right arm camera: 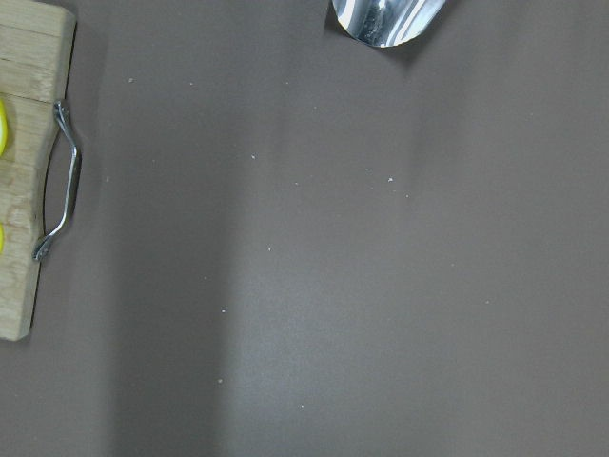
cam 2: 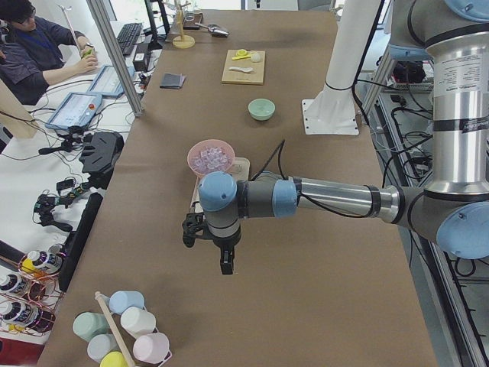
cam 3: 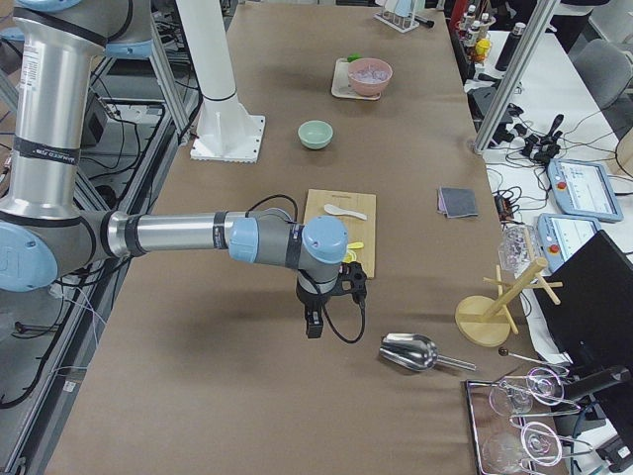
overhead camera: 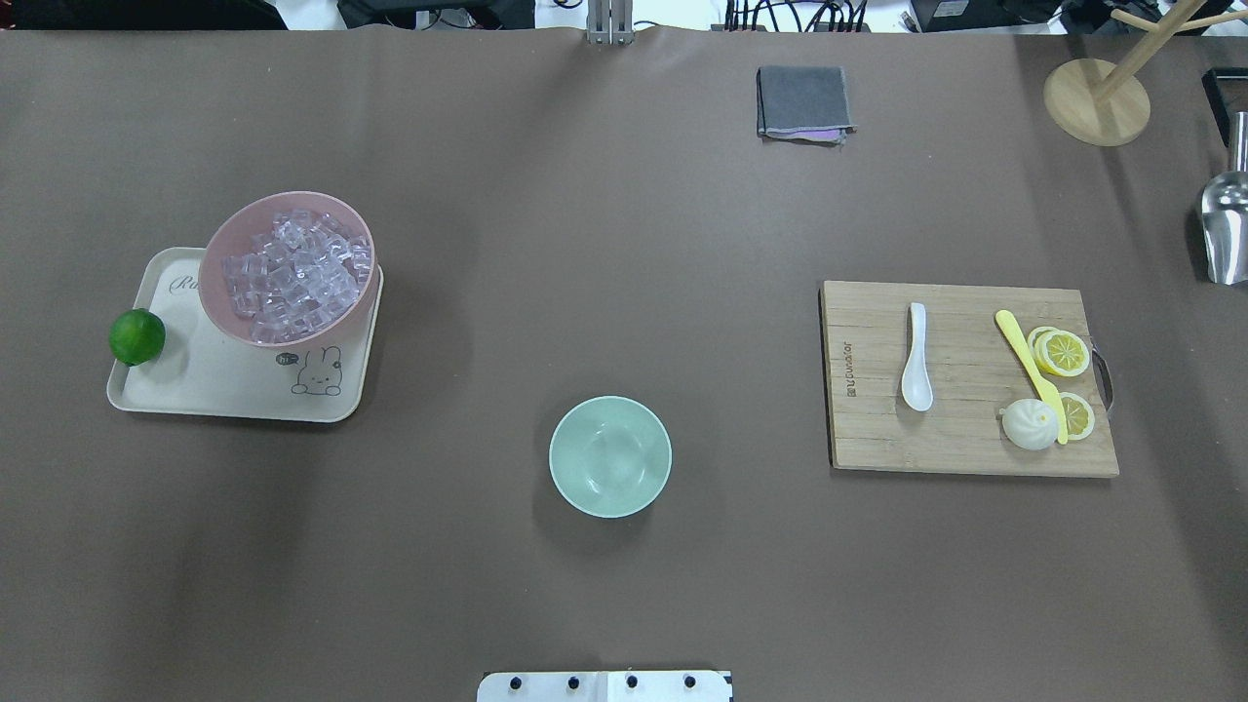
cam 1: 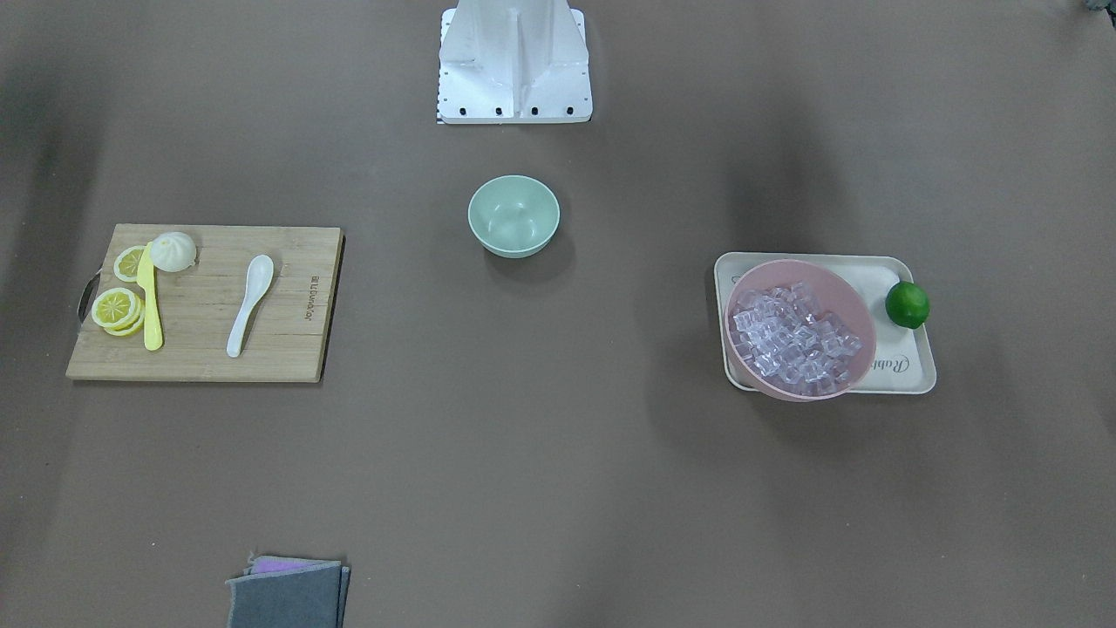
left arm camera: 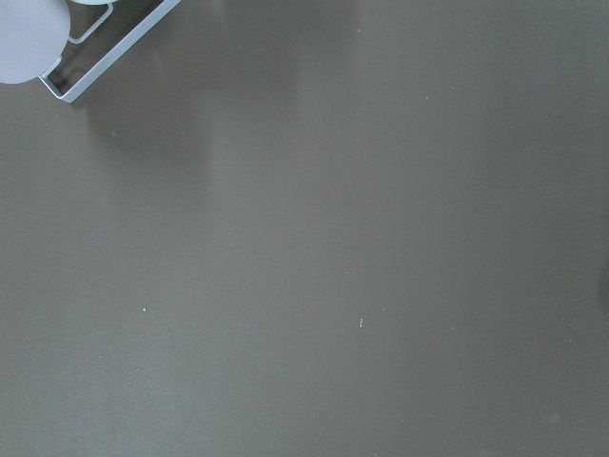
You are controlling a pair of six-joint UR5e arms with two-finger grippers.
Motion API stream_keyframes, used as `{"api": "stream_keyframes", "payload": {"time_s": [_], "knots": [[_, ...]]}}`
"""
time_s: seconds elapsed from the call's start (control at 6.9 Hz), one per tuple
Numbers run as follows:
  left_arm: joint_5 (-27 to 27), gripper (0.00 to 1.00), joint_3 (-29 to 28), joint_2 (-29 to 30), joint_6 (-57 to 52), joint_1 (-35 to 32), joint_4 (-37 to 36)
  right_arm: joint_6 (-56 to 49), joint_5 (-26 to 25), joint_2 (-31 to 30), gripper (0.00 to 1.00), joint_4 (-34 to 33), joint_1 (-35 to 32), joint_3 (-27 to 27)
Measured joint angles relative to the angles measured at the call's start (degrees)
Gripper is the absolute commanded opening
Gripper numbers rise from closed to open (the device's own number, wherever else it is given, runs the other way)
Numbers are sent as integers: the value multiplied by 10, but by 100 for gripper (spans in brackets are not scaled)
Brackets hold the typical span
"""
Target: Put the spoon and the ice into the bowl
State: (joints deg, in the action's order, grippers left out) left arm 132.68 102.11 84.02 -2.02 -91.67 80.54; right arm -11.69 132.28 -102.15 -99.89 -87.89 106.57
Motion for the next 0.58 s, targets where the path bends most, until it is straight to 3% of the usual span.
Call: {"api": "stream_keyframes", "payload": {"time_s": [0.58], "knots": [[-2,98,31,-3,0,-1,0,0,0,0,100,3,0,1]]}}
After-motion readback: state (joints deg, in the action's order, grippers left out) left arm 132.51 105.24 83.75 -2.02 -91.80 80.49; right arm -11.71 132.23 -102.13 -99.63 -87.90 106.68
